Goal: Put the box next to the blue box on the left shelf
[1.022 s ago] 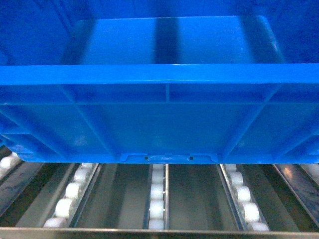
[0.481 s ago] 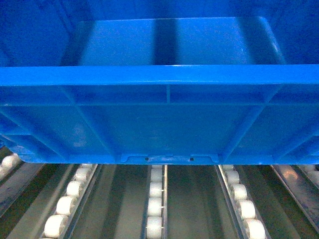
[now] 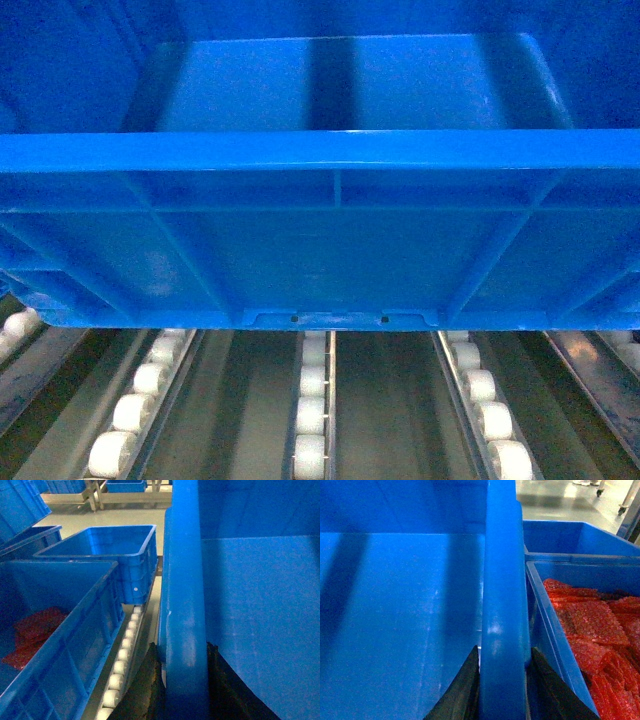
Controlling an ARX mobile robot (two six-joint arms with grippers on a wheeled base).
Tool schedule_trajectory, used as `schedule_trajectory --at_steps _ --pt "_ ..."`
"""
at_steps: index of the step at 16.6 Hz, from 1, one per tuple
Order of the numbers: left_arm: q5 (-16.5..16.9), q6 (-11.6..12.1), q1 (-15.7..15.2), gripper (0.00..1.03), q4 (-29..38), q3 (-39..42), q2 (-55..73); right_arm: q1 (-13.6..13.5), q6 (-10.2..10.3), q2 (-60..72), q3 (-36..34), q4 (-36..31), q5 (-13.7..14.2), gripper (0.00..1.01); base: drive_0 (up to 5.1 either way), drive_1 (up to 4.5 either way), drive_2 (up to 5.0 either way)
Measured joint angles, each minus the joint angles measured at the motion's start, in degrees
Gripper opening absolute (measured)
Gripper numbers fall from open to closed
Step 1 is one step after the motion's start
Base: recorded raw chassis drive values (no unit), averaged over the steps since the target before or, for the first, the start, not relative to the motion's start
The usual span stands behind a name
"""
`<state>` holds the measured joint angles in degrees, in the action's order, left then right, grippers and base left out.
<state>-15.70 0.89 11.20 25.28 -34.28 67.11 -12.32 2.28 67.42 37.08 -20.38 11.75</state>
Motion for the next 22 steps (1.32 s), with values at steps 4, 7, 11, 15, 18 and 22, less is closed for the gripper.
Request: schedule_trajectory --at_steps 4,7,11,15,18,22 --pt "0.00 0.00 0.00 0.16 0.00 0.00 0.00 0.00 0.00 0.00 0.00 0.00 0.00 0.20 0.0 0.00 0.0" --pt "0.00 0.00 0.00 0.16 0.00 0.00 0.00 0.00 0.00 0.00 0.00 0.00 0.00 0.20 0.0 0.00 0.0" --pt "0.00 0.00 0.00 0.16 0.00 0.00 0.00 0.00 0.00 0.00 0.00 0.00 0.00 0.20 0.0 0.00 0.0" --pt "-6.01 -2.34 1.57 0.16 -3.34 -0.57 0.00 0.00 0.81 -0.02 0.48 2.97 0.00 0.19 0.0 0.00 0.0" --pt "-6.23 -3.21 0.61 0.15 -5.68 -0.57 1.60 0.72 2.64 1.92 2.08 9.77 -2.84 0.19 0.0 0.00 0.0" --pt "-3.32 -3.08 -0.98 0.15 -4.76 -0.59 11.80 1.77 6.03 11.19 1.05 9.90 -5.29 0.19 0.0 0.00 0.0"
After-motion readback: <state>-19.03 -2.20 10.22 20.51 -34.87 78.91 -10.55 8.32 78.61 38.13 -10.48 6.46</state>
